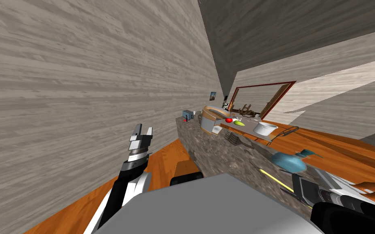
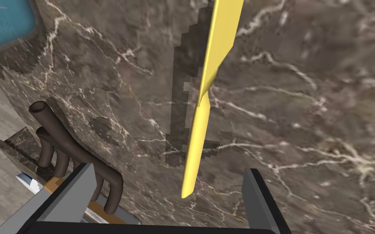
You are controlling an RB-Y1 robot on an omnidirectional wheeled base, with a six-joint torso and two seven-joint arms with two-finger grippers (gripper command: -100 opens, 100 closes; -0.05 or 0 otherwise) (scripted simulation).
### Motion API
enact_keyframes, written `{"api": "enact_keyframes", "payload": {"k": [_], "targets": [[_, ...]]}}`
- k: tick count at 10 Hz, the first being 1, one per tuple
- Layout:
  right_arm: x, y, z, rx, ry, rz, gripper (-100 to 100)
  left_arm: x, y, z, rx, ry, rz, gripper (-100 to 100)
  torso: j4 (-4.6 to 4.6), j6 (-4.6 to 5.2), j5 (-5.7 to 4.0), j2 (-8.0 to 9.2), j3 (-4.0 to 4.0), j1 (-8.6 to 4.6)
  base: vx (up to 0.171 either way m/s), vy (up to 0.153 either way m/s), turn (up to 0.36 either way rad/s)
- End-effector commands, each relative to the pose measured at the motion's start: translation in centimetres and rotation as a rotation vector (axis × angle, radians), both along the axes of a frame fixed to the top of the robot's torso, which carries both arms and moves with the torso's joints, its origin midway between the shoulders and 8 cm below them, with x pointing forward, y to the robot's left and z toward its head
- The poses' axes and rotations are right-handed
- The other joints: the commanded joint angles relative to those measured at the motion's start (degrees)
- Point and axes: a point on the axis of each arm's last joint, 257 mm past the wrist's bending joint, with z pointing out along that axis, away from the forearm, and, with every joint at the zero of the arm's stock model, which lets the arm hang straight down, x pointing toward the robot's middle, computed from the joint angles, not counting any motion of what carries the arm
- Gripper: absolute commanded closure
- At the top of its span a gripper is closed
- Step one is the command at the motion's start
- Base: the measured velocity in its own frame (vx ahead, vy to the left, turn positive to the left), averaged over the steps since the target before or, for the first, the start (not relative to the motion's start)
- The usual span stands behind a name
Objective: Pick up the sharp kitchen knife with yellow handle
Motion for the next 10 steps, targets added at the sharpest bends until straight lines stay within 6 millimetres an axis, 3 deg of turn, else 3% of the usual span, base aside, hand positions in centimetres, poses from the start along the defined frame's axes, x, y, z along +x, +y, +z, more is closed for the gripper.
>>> {"api": "enact_keyframes", "payload": {"k": [1,9,10], "targets": [[-1.3,0.7,-0.6,0.047,0.034,-0.022,-100,0.0,0.0,0.0,0.000,0.000,0.000,0,0.00,0.00,0.00,0.00,0.00,0.00,-0.025,-0.048,0.142],[-8.1,3.1,-1.9,0.242,0.204,-0.149,-100,0.0,0.0,0.0,0.000,0.000,0.000,0,0.00,0.02,-0.01,-0.03,-0.01,-0.01,-0.022,-0.042,0.113],[-9.6,3.6,-2.0,0.279,0.241,-0.182,-100,0.0,0.0,0.0,0.000,0.000,0.000,0,0.00,0.02,0.00,-0.04,-0.02,0.00,-0.025,-0.052,0.132]]}}
